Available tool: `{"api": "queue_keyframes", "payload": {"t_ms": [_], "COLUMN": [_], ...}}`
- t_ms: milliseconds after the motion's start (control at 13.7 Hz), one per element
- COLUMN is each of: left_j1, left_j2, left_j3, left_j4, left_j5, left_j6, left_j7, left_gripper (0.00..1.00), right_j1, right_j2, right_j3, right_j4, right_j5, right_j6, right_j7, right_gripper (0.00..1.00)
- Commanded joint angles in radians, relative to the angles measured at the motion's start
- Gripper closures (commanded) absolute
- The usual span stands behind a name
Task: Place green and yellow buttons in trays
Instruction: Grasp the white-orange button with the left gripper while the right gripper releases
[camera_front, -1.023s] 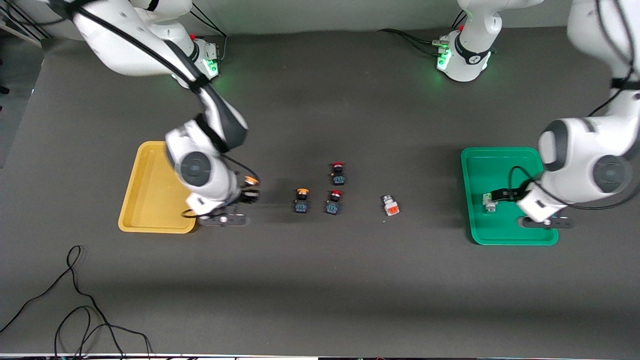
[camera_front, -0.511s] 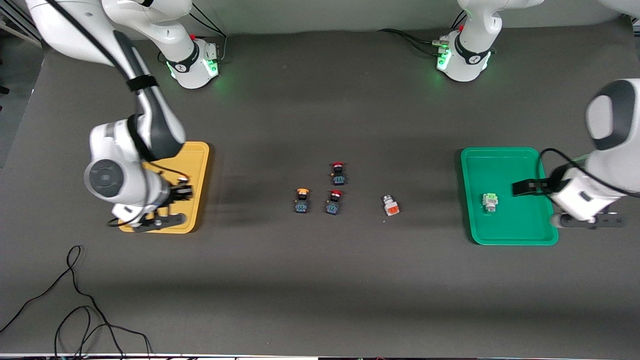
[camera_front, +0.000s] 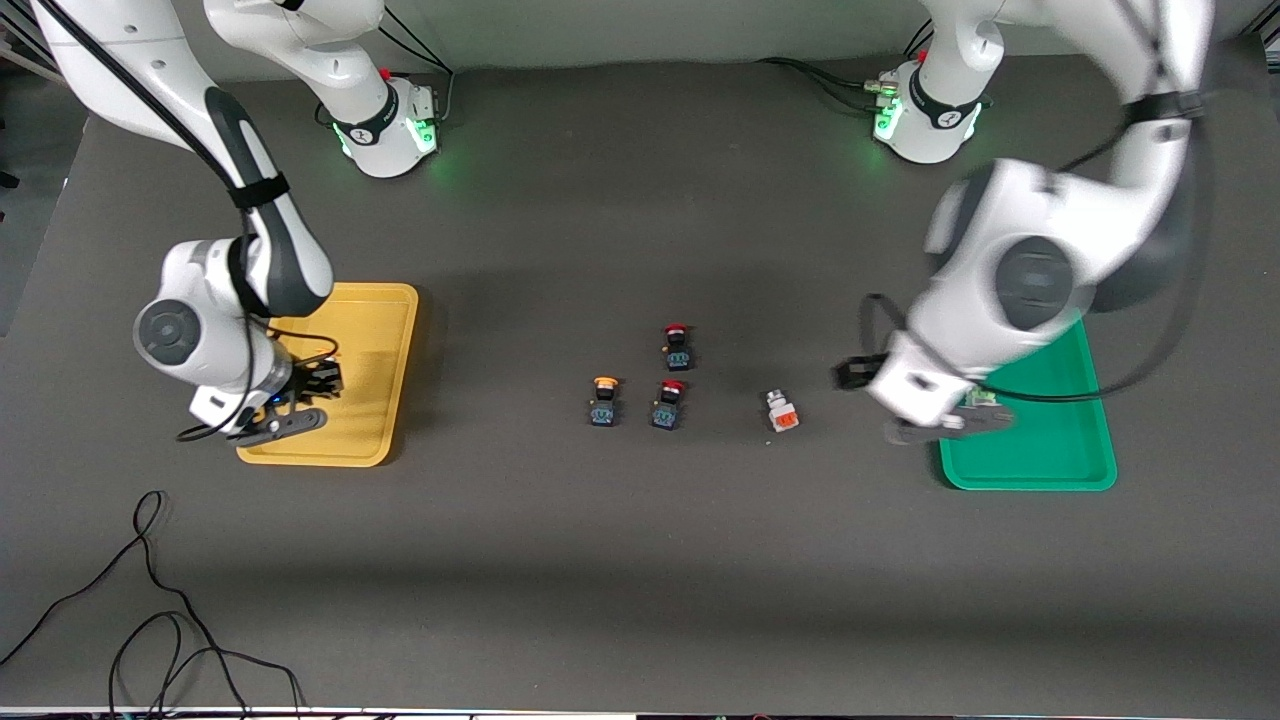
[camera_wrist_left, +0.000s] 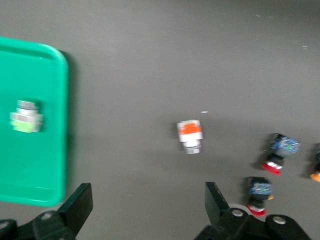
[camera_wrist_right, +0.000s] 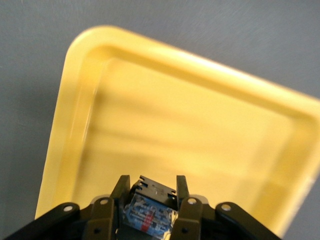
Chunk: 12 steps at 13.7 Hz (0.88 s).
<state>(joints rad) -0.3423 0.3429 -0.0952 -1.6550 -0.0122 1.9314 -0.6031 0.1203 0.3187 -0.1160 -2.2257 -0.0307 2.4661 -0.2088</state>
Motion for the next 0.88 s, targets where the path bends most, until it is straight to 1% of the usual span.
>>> {"api": "queue_keyframes", "payload": {"t_ms": [0,146,219,292,438,511,584,658,804], "left_j1": [-0.069,-0.092,-0.098,-0.103,-0.101,-0.101,-0.101,-0.101,-0.101], "left_j2": [0.076,0.146,0.183,0.22,0.267,0.29,0.31,0.321,0.323], "left_j3": [0.018,0.02,0.02,0.02,0.025,0.026,0.026,0.028,0.026], "left_j4": [-0.054,-0.081,-0.086,-0.086,-0.086,-0.086,-0.086,-0.086,-0.086], "left_j5": [0.011,0.018,0.021,0.028,0.029,0.029,0.029,0.029,0.029], "left_j6": [0.15,0.269,0.314,0.346,0.385,0.408,0.428,0.434,0.434], "left_j7": [-0.156,-0.222,-0.257,-0.276,-0.279,-0.286,-0.296,-0.297,-0.297], "left_gripper": [0.0,0.0,0.0,0.0,0.0,0.0,0.01,0.05,0.28], "right_j1": [0.015,0.015,0.015,0.015,0.015,0.016,0.015,0.016,0.015], "right_j2": [0.022,0.037,0.031,0.017,-0.022,-0.05,-0.073,-0.088,-0.095], "right_j3": [-0.004,-0.004,0.001,0.006,0.007,0.009,0.019,0.032,0.105], "right_j4": [-0.063,-0.061,-0.06,-0.058,-0.048,-0.029,0.003,0.049,0.16], "right_j5": [0.078,0.078,0.078,0.078,0.078,0.078,0.08,0.08,0.08], "right_j6": [0.117,0.129,0.12,0.11,0.047,-0.001,-0.08,-0.169,-0.301], "right_j7": [-0.026,-0.026,-0.024,-0.02,-0.008,-0.004,0.017,0.072,0.213], "right_gripper": [1.0,1.0,0.38,0.0,0.0,0.0,0.0,0.0,0.0]}}
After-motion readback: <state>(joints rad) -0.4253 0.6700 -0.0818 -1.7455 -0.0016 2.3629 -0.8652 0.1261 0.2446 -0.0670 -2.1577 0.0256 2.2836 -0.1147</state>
